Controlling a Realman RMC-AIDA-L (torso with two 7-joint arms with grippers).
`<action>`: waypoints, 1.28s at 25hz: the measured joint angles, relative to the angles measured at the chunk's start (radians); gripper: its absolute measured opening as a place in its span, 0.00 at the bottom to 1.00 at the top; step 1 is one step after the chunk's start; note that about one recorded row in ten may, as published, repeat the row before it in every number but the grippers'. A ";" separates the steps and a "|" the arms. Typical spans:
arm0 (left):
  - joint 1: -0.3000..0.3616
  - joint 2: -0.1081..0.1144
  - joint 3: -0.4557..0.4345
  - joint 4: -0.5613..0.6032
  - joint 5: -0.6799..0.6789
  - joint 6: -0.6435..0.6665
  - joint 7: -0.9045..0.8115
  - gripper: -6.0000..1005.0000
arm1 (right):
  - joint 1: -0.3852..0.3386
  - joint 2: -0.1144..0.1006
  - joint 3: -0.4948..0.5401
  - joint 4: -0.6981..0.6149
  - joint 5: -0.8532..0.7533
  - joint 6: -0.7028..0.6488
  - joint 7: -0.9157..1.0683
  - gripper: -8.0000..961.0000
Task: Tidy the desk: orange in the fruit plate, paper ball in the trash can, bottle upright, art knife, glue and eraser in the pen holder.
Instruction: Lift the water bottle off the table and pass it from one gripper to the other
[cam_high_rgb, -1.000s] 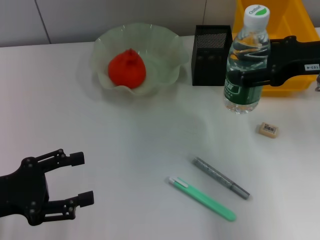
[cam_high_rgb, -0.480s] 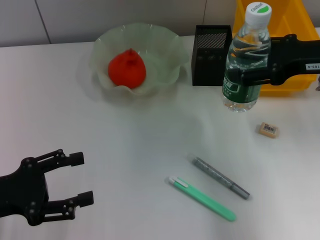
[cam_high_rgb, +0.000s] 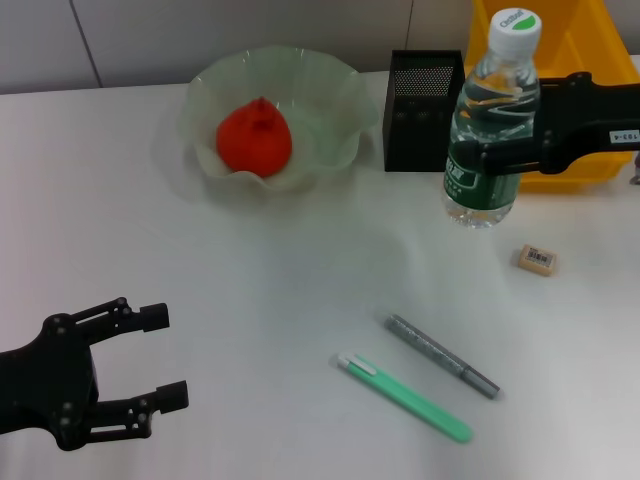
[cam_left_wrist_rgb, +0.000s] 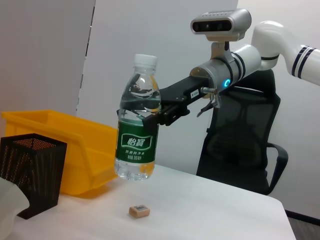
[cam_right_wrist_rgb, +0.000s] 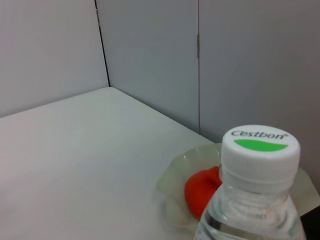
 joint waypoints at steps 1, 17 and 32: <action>0.000 0.000 0.000 0.000 0.000 0.000 0.000 0.86 | 0.000 0.000 -0.001 0.000 0.000 0.000 0.000 0.83; -0.019 -0.009 -0.029 0.007 -0.001 -0.003 -0.015 0.86 | 0.026 0.001 -0.055 0.124 0.058 -0.042 -0.151 0.83; -0.076 -0.009 -0.068 0.009 -0.003 -0.002 -0.071 0.86 | 0.132 0.000 -0.056 0.373 0.075 -0.033 -0.342 0.83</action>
